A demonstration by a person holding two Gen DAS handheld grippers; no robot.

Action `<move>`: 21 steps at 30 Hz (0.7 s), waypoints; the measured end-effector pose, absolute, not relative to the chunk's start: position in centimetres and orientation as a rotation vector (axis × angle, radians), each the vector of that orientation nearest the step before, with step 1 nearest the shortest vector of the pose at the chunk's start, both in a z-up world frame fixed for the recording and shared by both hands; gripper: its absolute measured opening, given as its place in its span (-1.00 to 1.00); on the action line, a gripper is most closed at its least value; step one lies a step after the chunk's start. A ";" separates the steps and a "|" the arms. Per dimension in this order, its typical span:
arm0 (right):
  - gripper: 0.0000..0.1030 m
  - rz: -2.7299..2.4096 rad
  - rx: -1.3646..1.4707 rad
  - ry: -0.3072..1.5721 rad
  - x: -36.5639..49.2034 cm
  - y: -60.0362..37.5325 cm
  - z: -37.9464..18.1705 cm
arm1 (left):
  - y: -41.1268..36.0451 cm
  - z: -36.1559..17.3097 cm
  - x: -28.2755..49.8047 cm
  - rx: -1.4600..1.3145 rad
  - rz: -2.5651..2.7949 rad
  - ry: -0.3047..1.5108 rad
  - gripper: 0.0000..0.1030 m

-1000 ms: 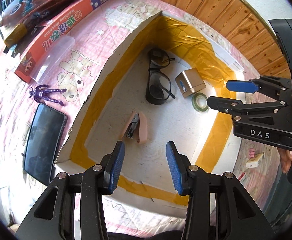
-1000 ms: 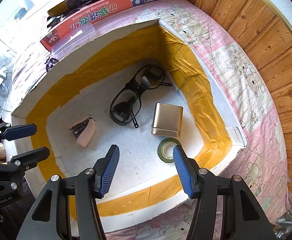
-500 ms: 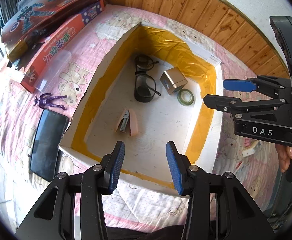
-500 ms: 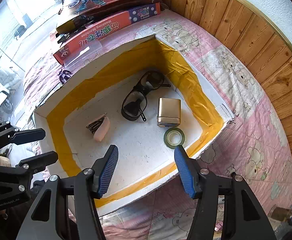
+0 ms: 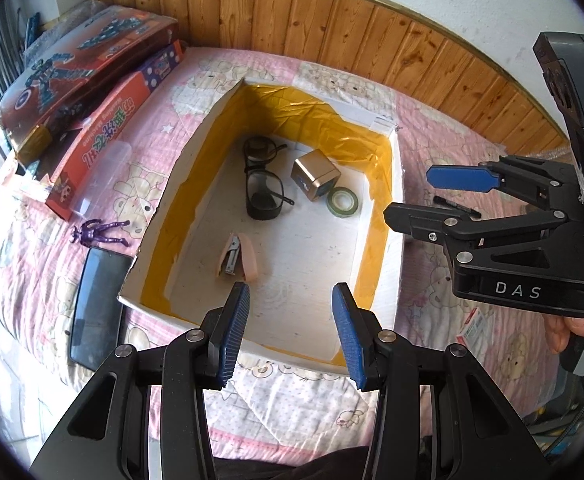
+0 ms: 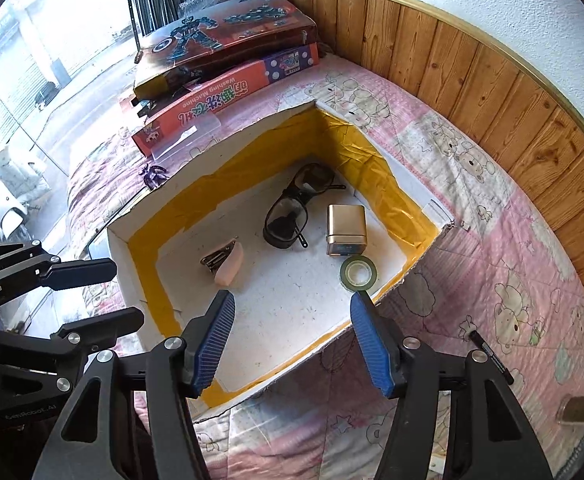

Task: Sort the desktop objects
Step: 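Withdraw both tools from the box back toward the remaining items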

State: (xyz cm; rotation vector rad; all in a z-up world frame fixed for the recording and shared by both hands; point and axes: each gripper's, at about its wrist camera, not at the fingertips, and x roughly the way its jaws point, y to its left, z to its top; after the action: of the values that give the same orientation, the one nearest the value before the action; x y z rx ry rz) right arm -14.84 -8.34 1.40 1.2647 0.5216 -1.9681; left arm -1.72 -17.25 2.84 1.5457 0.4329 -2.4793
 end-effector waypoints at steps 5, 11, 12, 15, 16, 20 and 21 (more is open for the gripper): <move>0.25 -2.022 1.209 0.410 -13.8 -6.3 2.1 | -16.2 3.5 -1.7 1.522 -2.531 0.382 -0.12; 0.25 -2.104 1.152 0.248 -12.8 -2.8 2.0 | -14.5 3.5 -2.0 1.535 -2.585 0.352 -0.12; 0.25 -2.116 1.140 0.216 -12.6 -1.9 2.0 | -14.2 3.5 -2.1 1.539 -2.595 0.348 -0.12; 0.25 -2.158 1.122 0.123 -11.9 0.8 1.5 | -13.3 3.2 -2.3 1.557 -2.617 0.332 -0.12; 0.25 -2.173 1.119 0.093 -11.7 1.8 1.3 | -13.0 3.0 -2.4 1.566 -2.621 0.328 -0.12; 0.25 -2.239 1.124 -0.001 -11.0 5.1 0.4 | -11.6 2.4 -3.1 1.615 -2.638 0.304 -0.12; 0.25 -2.258 1.125 -0.020 -10.8 5.9 0.2 | -11.1 2.3 -3.3 1.627 -2.643 0.295 -0.12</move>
State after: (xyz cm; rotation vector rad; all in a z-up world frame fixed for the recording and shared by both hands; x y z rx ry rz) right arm -10.78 5.93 0.22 1.1250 -0.0202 -2.2577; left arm -3.28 -11.10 2.31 1.6266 0.2946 -2.6428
